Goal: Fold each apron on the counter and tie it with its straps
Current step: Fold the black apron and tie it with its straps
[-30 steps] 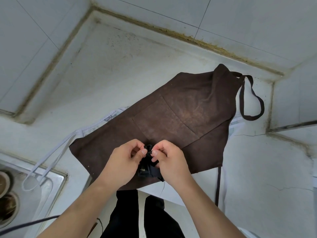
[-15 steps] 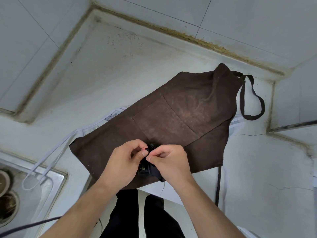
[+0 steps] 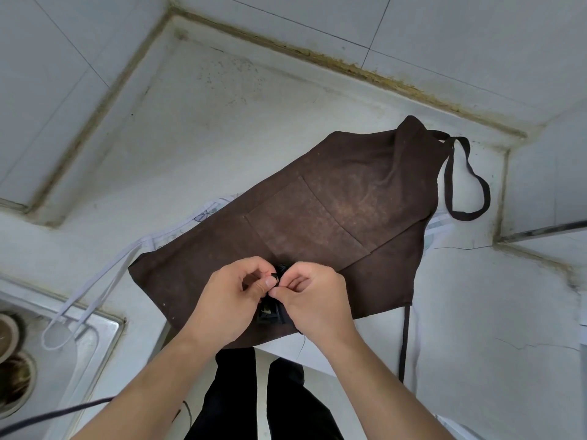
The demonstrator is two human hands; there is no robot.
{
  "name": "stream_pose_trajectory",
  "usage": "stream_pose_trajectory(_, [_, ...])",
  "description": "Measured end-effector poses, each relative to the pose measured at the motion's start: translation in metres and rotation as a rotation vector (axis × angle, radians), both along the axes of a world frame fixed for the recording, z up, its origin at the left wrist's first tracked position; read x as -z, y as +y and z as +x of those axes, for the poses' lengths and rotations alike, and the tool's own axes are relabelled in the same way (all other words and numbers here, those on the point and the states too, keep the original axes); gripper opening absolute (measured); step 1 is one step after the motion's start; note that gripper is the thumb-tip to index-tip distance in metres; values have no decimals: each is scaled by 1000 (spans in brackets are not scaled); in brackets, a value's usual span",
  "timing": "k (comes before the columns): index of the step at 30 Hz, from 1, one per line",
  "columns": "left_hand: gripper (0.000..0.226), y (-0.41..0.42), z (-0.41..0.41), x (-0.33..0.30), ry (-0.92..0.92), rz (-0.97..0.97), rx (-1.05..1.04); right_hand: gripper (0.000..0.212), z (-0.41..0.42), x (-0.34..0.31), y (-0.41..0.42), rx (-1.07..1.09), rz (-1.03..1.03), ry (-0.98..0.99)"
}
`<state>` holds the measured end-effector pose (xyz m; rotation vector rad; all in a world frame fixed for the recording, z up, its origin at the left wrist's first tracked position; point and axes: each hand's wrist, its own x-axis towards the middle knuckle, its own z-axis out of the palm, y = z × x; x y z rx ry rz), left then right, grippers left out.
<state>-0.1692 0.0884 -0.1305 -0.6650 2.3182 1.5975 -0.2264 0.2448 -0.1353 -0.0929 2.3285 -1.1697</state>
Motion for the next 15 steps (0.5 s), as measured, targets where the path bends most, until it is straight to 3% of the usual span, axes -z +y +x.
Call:
stream_pose_trajectory(6, [18, -2, 3, -1, 22, -6, 24, 3, 6, 13, 7, -298, 55, 384])
stream_pose_trajectory(15, [23, 11, 9, -8, 79, -28, -38, 17, 12, 11, -1, -343, 204, 448])
